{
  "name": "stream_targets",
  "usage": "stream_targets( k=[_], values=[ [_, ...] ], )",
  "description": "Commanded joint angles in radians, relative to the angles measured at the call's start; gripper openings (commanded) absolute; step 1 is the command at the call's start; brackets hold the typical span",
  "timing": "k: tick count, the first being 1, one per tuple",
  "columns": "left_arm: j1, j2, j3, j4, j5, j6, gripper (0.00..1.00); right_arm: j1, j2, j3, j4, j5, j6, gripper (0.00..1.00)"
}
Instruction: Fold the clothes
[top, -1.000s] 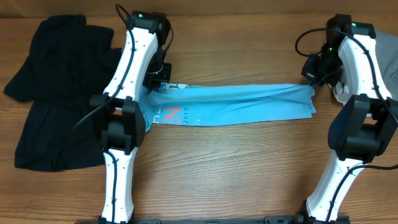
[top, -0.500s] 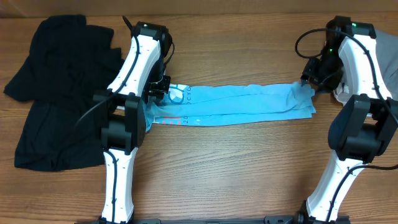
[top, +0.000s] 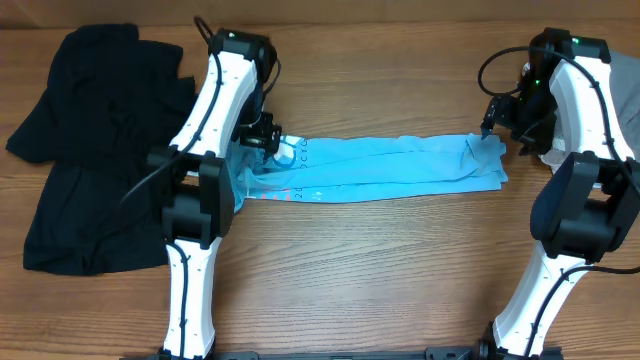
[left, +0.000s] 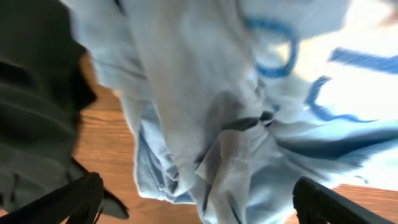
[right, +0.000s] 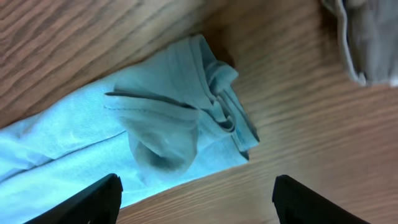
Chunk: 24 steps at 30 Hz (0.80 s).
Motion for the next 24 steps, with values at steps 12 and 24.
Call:
stream_targets(
  k=[12, 24],
  values=[
    [0.033, -0.325, 0.137, 0.099, -0.016, -0.090, 1.00, -0.003, -0.011, -0.164, 0.219, -0.062, -0.301, 0.84],
    [0.109, -0.487, 0.137, 0.130, -0.016, -0.098, 1.00, -0.013, -0.011, -0.341, 0.341, -0.022, -0.264, 0.81]
  ],
)
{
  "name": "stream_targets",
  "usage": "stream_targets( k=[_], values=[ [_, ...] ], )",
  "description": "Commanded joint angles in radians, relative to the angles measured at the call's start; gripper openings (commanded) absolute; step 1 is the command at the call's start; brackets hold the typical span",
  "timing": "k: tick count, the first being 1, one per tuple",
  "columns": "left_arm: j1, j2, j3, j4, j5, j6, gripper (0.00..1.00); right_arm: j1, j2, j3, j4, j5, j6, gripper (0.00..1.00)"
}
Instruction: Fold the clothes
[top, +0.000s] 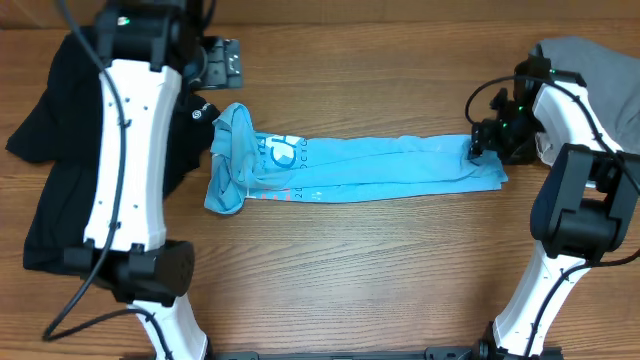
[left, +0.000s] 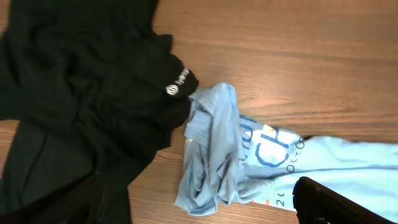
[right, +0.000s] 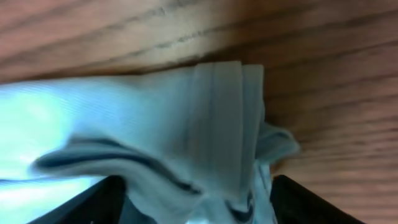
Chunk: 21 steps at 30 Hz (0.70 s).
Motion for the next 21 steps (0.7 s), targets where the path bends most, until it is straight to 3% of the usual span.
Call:
stream_targets(
  k=[1, 5, 6, 10, 12, 21],
  values=[
    [0.022, -0.056, 0.017, 0.000, -0.010, -0.018, 1.00, -0.013, -0.010, -0.067, 0.041, 0.009, 0.021, 0.83],
    [0.052, -0.065, 0.017, -0.003, -0.010, -0.018, 1.00, -0.016, -0.010, -0.135, 0.097, 0.009, 0.026, 0.84],
    [0.060, -0.065, 0.017, -0.006, -0.010, -0.018, 1.00, -0.017, -0.010, -0.147, 0.105, 0.009, 0.030, 0.79],
    [0.089, -0.065, 0.017, -0.015, -0.010, -0.018, 1.00, -0.031, -0.010, -0.160, 0.109, -0.004, 0.076, 0.17],
    [0.100, -0.065, 0.017, -0.017, -0.014, -0.017, 1.00, -0.047, -0.011, -0.156, 0.104, -0.040, 0.079, 0.04],
    [0.164, -0.065, 0.016, -0.015, -0.039, -0.017, 1.00, -0.174, -0.014, -0.024, -0.044, -0.167, 0.062, 0.04]
  ],
)
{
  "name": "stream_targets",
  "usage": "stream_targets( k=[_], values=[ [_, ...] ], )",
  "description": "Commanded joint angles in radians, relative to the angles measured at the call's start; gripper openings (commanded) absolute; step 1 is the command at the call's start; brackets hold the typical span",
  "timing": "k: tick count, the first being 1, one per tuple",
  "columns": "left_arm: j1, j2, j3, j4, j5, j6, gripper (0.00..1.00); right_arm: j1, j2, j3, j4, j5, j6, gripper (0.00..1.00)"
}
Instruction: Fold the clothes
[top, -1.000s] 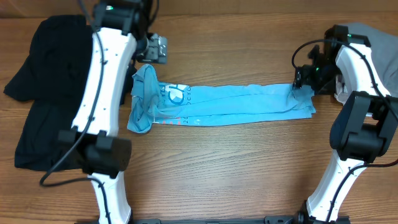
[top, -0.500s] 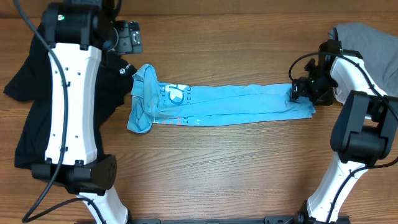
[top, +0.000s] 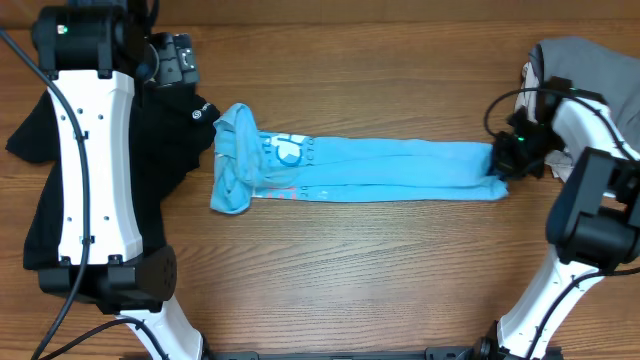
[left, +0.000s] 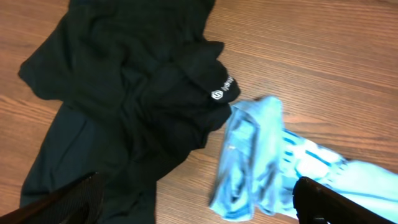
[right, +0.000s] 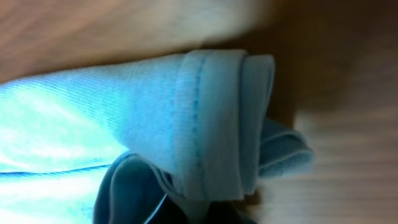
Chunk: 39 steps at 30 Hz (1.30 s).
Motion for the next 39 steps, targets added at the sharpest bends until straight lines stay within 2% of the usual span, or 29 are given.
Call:
stream_targets(
  k=[1, 6, 13, 26, 39],
  values=[
    [0.030, -0.023, 0.015, 0.000, -0.024, -0.017, 1.00, -0.059, 0.015, 0.090, -0.047, -0.054, -0.033, 0.04],
    [0.056, -0.023, 0.015, 0.003, -0.024, -0.017, 1.00, -0.077, 0.015, 0.219, -0.175, -0.116, -0.088, 0.04],
    [0.061, -0.023, 0.015, 0.010, -0.024, -0.017, 1.00, 0.004, 0.012, 0.298, -0.285, -0.161, -0.110, 0.04],
    [0.061, -0.022, 0.015, 0.010, -0.023, -0.017, 1.00, 0.277, 0.011, 0.296, -0.291, -0.178, -0.085, 0.04],
    [0.061, 0.045, 0.015, -0.014, -0.013, -0.018, 1.00, 0.492, 0.012, 0.294, -0.208, -0.167, 0.063, 0.04]
  ],
)
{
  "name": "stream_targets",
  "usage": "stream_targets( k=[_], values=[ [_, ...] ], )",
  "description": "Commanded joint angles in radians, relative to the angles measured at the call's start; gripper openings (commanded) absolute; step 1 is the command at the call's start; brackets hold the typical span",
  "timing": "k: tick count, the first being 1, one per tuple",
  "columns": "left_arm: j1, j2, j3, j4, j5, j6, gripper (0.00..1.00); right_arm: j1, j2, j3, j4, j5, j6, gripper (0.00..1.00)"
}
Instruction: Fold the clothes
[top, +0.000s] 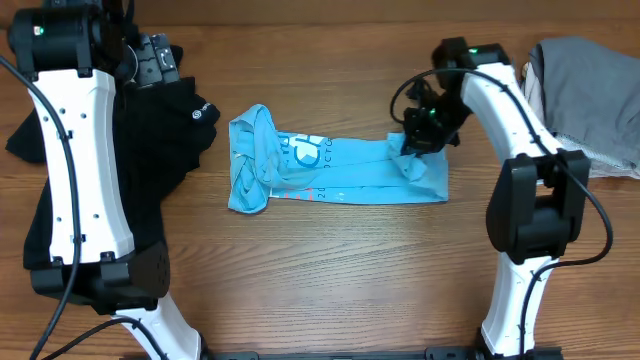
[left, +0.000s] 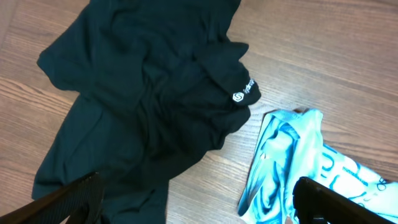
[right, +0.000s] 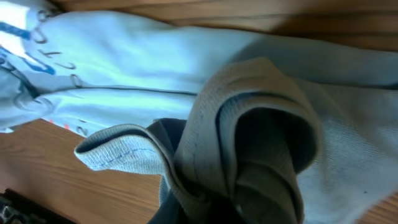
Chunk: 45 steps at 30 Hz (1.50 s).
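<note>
A light blue garment (top: 330, 170) lies across the middle of the table, folded into a long strip, with its left end bunched (left: 283, 158). My right gripper (top: 413, 140) is shut on the strip's right end (right: 249, 155), which it holds doubled back over the strip's middle. High over the back left corner is my left gripper (top: 150, 52), wide open and empty; its fingertips (left: 74, 196) frame the black clothes.
A heap of black clothes (top: 90, 150) with a small white logo (left: 238, 97) covers the left side. A grey garment (top: 585, 85) lies at the back right. Bare wood runs along the front of the table.
My right gripper has carried the blue strip's right end to the left, from the far right to over the strip's middle. The strip is now about half as long. The left arm barely moved.
At first my left gripper was low on the blue garment's left end and my right hung open over its right end. Then the left was raised and away, and the right was down on that end. Later it gripped the end, now folded leftward.
</note>
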Motion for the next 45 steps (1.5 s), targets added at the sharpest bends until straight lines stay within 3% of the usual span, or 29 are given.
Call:
stream_targets(
  k=[1, 8, 9, 11, 13, 14, 17, 24, 28, 36, 45],
  values=[
    [0.004, 0.040, 0.015, -0.006, -0.006, -0.018, 1.00, 0.044, -0.003, 0.022, 0.008, -0.006, 0.055, 0.04],
    [0.004, 0.056, 0.015, -0.001, 0.003, -0.018, 1.00, 0.114, -0.003, 0.022, 0.040, -0.006, 0.092, 0.04],
    [0.004, 0.058, 0.015, -0.001, 0.010, -0.017, 1.00, 0.123, -0.003, 0.022, 0.045, -0.006, 0.099, 0.08],
    [0.004, 0.060, 0.015, -0.002, 0.018, -0.017, 1.00, 0.137, -0.003, 0.022, 0.048, -0.006, 0.102, 0.46],
    [0.004, 0.060, 0.015, -0.001, 0.020, -0.017, 1.00, 0.142, -0.003, 0.022, 0.046, -0.006, 0.101, 0.68],
    [0.004, 0.060, 0.015, -0.001, 0.021, -0.018, 1.00, 0.142, -0.003, 0.024, 0.041, -0.006, 0.101, 0.70],
    [0.004, 0.060, 0.015, -0.002, 0.045, -0.007, 1.00, 0.135, -0.003, 0.051, -0.003, -0.007, 0.093, 0.72],
    [-0.003, 0.082, 0.012, -0.016, 0.265, 0.117, 1.00, 0.087, -0.007, 0.177, -0.114, -0.006, 0.078, 0.73],
    [-0.026, 0.106, -0.037, -0.045, 0.306, 0.187, 1.00, 0.063, -0.007, 0.183, -0.113, 0.011, 0.078, 0.80],
    [-0.106, 0.112, -0.361, 0.075, 0.393, 0.373, 1.00, 0.019, -0.006, 0.181, -0.083, 0.070, 0.078, 0.94],
    [-0.121, 0.112, -0.660, 0.293, 0.456, 0.514, 1.00, 0.015, -0.006, 0.181, -0.076, 0.092, 0.074, 0.97]
  ],
)
